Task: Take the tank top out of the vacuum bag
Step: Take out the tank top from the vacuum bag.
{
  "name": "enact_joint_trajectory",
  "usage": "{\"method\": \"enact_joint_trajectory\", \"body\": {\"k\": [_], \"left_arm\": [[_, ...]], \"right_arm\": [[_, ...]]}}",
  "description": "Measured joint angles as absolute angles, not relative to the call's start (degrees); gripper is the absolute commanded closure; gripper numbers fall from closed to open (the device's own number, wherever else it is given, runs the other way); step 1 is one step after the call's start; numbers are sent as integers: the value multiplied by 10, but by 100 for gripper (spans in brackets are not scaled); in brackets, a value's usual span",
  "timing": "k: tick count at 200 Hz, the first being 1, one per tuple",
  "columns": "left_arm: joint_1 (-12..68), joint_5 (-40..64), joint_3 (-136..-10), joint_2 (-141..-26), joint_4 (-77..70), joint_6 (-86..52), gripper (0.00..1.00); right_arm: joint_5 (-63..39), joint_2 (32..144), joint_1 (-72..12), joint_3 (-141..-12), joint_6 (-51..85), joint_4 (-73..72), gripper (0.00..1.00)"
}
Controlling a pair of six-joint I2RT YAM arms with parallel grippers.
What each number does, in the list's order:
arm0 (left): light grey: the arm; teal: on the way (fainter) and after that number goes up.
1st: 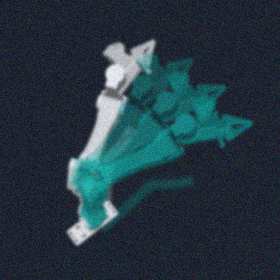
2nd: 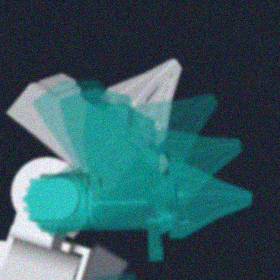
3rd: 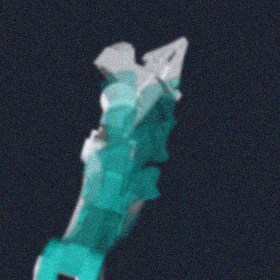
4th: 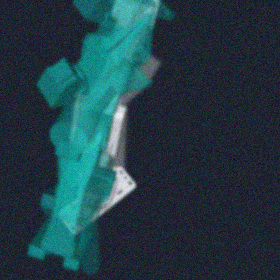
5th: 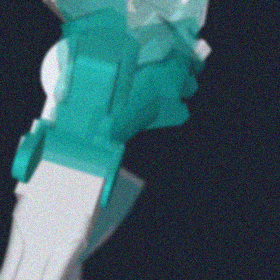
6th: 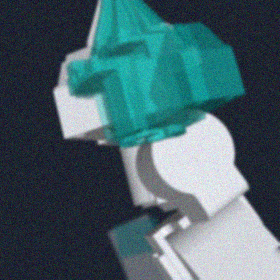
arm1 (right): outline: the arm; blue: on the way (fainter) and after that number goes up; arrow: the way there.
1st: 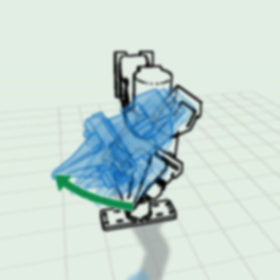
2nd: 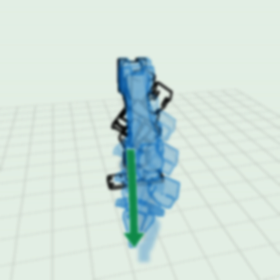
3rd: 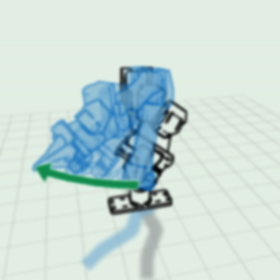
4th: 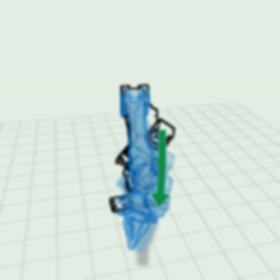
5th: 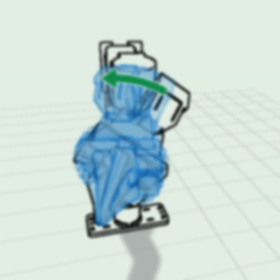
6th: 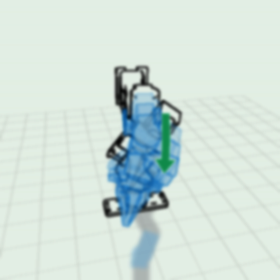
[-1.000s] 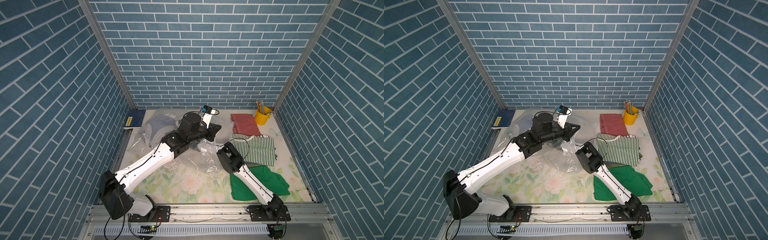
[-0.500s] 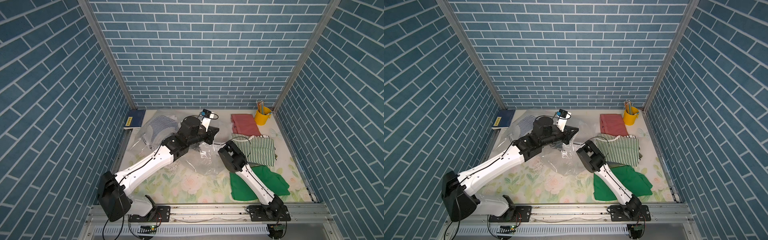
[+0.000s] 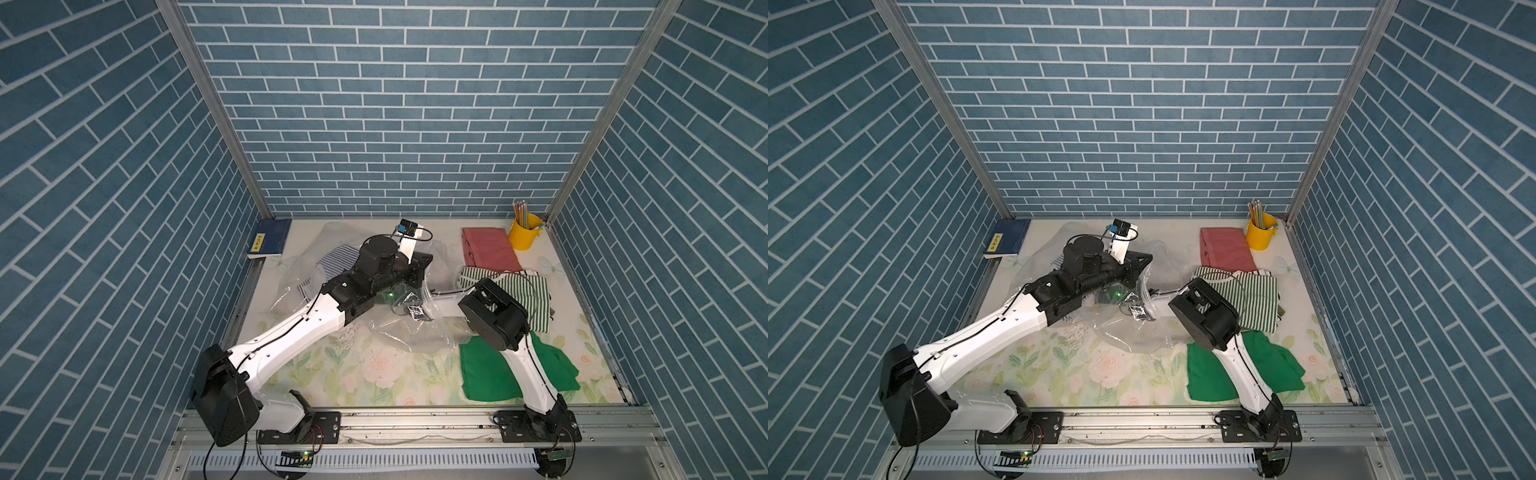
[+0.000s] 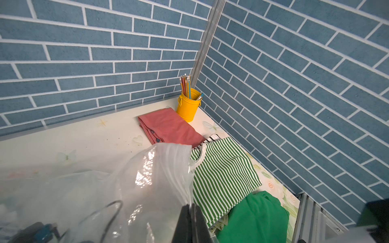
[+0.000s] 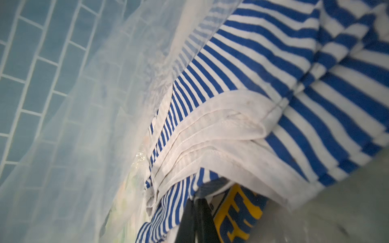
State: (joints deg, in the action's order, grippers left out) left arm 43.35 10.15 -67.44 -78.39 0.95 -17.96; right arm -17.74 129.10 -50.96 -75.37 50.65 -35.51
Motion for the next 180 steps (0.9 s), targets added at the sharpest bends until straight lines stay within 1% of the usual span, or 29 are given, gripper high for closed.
{"method": "enact_joint_trajectory", "body": {"k": [9,12,19,20,22,24,29,41,46,52,58,75,78,80,108,144,180], "left_arm": [[432,101,-672,-783,9,-180,100],[432,101,-671,-782,9,-180,100],[430,101,-668,-781,9,-180,100],[430,101,-668,-781,9,-180,100],[430,101,-667,-781,9,-180,100],[430,101,-667,-781,9,-180,98],[430,102,-666,-781,9,-180,94],[429,102,-665,-781,9,-178,85],[429,102,-664,-779,9,-176,76],[428,102,-661,-776,7,-175,60],[428,101,-658,-772,6,-177,45],[427,92,-643,-749,5,-171,8],[426,90,-641,-745,5,-171,3],[426,87,-640,-740,6,-170,1],[422,52,-632,-678,19,-155,0],[409,-25,-609,-574,55,-119,0],[352,-108,-563,-495,99,-101,0]], "right_arm": [[-166,1273,-510,-730,507,-360,100],[-164,1268,-510,-723,507,-361,98],[-157,1258,-510,-710,507,-363,87],[-156,1257,-510,-709,507,-363,87],[-154,1254,-510,-706,507,-364,81],[-154,1253,-510,-704,507,-364,79],[-150,1249,-510,-701,508,-365,70],[-143,1247,-510,-699,509,-365,52],[-139,1247,-510,-699,509,-364,45],[-136,1247,-510,-699,509,-363,38],[-132,1247,-510,-700,507,-359,34],[-118,1247,-510,-704,508,-343,32],[-117,1247,-510,-705,507,-340,32],[-115,1247,-510,-706,507,-338,32],[-107,1247,-510,-723,508,-308,33],[-105,1258,-507,-740,510,-293,34],[-107,1266,-503,-743,512,-291,35]]}}
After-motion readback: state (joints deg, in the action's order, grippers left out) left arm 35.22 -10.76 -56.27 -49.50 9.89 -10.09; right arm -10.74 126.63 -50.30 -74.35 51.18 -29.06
